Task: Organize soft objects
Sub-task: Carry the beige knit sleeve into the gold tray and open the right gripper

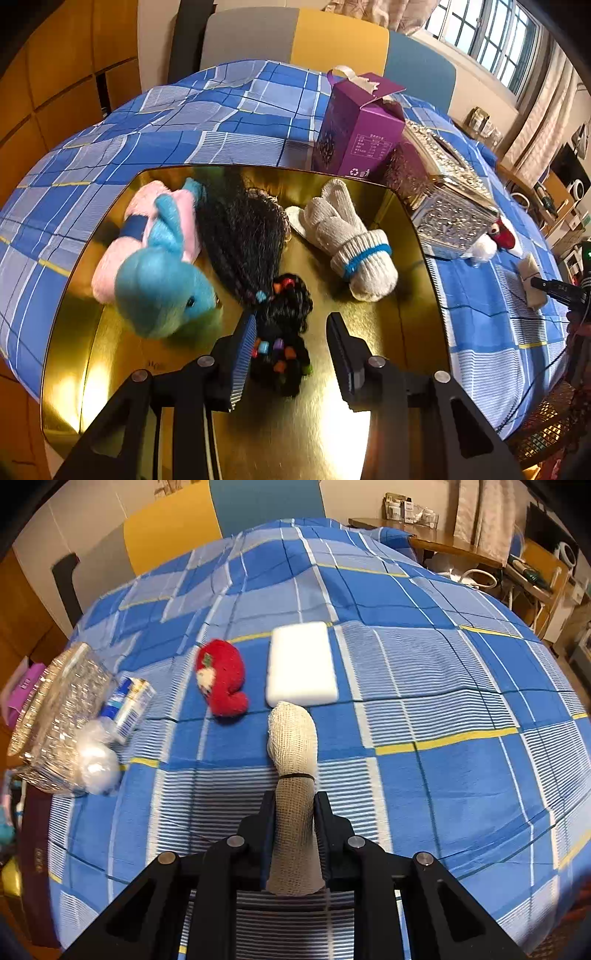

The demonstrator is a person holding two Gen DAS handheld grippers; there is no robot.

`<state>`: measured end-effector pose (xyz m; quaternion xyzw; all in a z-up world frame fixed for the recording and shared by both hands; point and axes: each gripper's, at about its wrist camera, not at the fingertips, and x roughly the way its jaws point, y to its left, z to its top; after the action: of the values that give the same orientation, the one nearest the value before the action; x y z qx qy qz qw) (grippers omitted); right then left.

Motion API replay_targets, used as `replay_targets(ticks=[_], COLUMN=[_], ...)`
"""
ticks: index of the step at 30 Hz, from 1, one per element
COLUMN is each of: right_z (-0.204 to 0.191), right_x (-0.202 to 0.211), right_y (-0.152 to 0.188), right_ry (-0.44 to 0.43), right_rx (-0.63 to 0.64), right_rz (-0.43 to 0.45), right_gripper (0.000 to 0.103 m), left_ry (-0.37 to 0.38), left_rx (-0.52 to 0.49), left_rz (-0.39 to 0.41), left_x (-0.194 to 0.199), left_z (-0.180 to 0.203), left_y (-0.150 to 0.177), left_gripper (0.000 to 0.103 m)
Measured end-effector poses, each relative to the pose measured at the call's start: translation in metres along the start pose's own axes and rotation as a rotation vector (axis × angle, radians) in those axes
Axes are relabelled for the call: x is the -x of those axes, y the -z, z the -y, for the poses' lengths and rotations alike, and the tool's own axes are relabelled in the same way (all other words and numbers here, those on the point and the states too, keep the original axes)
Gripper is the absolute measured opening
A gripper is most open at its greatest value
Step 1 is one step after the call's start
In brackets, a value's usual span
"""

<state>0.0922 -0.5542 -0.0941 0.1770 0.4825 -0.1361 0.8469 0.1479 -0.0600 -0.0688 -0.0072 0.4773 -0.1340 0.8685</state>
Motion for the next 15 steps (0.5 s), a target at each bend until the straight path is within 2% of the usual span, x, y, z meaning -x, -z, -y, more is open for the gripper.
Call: replay_targets(ticks=[5, 10, 15], right_z=[-0.016, -0.042, -0.088], right_x=[0.014, 0.029, 0.049], right_y=[0.006, 0.019, 0.033], right_ry=[-0.058, -0.133, -0.239], right_rx=[0.022, 0.031, 0.066], right_rz=[0.053, 0.049, 0.040], right_gripper=[0.021, 0.020, 0.021], left_ry=[0.024, 0.032, 0.051], left_rx=[-0.001, -0.021, -0.023], left_rz=[0.031, 0.052, 0.052], left_x=[0.016, 0.025, 0.029], left_z=[-0.003, -0.004, -0.003], left_y=[0.015, 0.026, 0.034], left_gripper=[0.040, 0.040, 0.040])
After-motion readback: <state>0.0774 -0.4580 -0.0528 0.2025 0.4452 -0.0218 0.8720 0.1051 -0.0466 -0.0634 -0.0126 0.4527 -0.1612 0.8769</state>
